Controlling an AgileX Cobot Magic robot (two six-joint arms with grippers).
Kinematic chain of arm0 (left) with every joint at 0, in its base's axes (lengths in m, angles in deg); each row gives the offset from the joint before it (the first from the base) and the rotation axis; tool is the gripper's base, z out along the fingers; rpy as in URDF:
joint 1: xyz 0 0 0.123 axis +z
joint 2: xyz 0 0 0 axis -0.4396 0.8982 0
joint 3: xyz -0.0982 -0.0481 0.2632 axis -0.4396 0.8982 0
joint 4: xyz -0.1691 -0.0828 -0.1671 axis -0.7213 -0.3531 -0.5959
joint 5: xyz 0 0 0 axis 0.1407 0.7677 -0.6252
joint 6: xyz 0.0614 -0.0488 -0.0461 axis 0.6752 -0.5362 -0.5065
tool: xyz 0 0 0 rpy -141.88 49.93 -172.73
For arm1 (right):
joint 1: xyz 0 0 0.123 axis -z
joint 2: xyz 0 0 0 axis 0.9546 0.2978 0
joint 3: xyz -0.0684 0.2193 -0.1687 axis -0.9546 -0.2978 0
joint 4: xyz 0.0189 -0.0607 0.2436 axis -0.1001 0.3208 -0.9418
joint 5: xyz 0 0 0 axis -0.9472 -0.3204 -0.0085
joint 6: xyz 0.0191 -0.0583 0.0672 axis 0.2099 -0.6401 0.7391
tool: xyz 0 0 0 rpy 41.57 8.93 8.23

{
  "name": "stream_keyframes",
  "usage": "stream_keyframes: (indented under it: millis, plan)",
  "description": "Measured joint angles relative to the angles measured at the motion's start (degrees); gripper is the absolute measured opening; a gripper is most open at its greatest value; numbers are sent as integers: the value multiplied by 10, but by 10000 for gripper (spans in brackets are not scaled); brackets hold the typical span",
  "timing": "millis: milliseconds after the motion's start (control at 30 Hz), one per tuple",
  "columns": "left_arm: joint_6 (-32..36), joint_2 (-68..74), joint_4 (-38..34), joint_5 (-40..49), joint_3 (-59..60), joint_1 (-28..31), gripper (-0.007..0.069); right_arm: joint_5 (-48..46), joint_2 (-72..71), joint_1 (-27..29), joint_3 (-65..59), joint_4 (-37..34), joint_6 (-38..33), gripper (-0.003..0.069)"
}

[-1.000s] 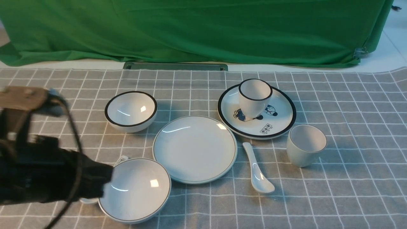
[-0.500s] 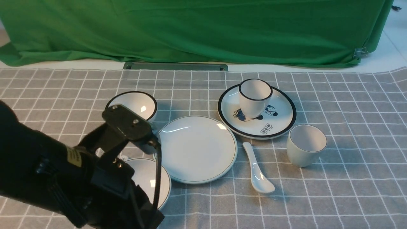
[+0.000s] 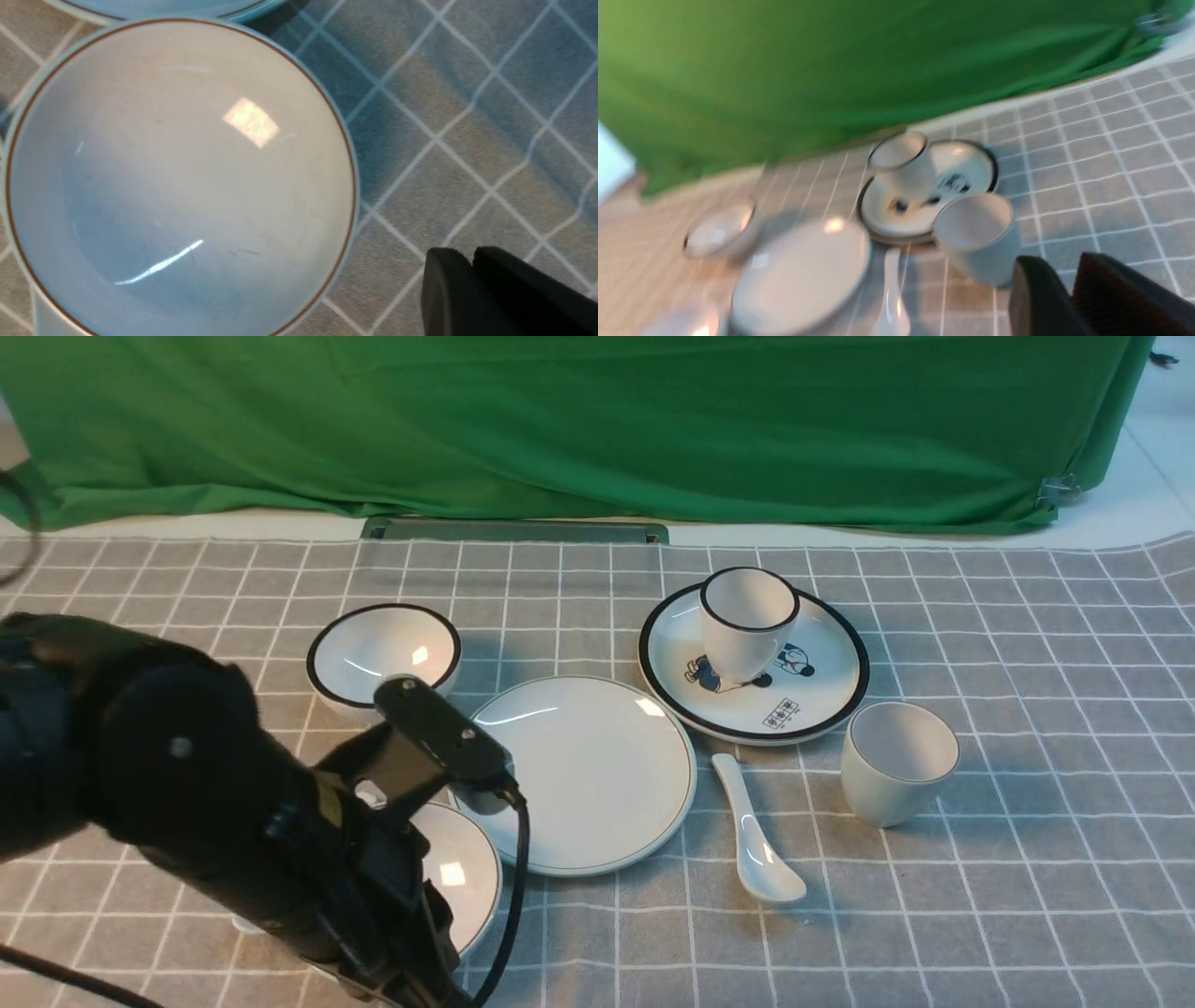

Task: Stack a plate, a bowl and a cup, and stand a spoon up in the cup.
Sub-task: Use the left arm to grab a blue rice bowl

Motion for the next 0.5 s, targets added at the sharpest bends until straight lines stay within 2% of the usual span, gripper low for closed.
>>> stream_keyframes:
  millis: [67, 133, 167, 300, 400, 500]
  plan:
    - [0, 23, 13, -15, 0, 0, 137, -56, 68, -48, 67, 0, -44, 159]
    - [0, 38, 16, -27, 0, 0, 203, -63, 101, -79, 83, 0, -62, 160]
    - [0, 40, 16, -29, 0, 0, 211, -63, 104, -81, 84, 0, -64, 160]
    - [2, 79, 30, -49, 0, 0, 390, -56, 166, -127, 86, 0, -80, 161]
    - [16, 110, 54, -76, 0, 0, 433, -56, 182, -138, 86, 0, -85, 162]
    - [19, 132, 73, -96, 0, 0, 421, -56, 183, -138, 86, 0, -93, 162]
